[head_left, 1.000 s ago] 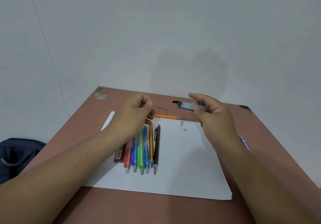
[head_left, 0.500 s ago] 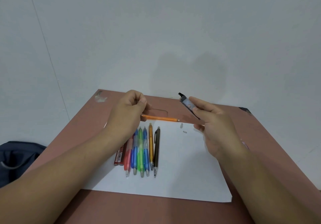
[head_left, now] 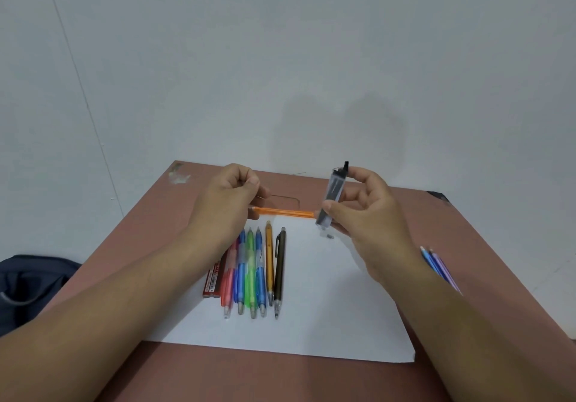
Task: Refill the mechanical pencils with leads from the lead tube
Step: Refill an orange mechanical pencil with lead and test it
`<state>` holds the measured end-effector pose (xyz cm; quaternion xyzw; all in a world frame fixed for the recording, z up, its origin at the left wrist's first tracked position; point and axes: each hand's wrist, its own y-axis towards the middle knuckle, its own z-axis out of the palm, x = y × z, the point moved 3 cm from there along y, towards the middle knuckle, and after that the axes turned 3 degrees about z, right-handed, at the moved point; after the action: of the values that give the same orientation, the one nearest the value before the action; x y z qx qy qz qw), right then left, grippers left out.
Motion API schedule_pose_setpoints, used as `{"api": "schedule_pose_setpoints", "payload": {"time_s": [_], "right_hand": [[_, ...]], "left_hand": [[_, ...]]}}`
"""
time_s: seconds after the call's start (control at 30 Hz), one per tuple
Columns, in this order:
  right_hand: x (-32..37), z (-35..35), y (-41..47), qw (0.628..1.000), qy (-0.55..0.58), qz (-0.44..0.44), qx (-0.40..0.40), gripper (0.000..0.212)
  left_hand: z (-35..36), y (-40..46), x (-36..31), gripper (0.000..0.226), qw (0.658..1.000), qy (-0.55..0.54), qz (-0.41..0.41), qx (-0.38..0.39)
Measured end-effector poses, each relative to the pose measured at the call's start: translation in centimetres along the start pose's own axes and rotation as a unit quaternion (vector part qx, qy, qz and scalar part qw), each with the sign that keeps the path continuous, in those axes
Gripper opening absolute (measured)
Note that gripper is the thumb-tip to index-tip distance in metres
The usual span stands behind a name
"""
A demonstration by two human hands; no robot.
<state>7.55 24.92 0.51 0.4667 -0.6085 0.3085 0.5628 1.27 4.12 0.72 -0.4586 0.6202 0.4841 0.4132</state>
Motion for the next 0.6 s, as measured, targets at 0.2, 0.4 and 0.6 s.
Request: {"api": "schedule_pose_setpoints", "payload": {"time_s": [0.2,0.4,0.6], "right_hand": [[0.4,-0.1,-0.2,0.999,-0.034,-0.004,-0.006,0.056],[1.0,0.2,-0.7,0.999,-0.019,-0.003,0.033,0.065],[1.5,0.7,-1.4,0.993,-0.003,0.022,0.112,0.064]], "left_hand": [[-0.1,0.0,0.2,0.021,1.000,-0.003,-0.002,0.001],[-0.1,0.2,0.3,0.021,1.000,-0.003,-0.005,-0.003],[-0.2,0.2,0.3,0.020,1.000,-0.008,-0.001,-0.009]]}}
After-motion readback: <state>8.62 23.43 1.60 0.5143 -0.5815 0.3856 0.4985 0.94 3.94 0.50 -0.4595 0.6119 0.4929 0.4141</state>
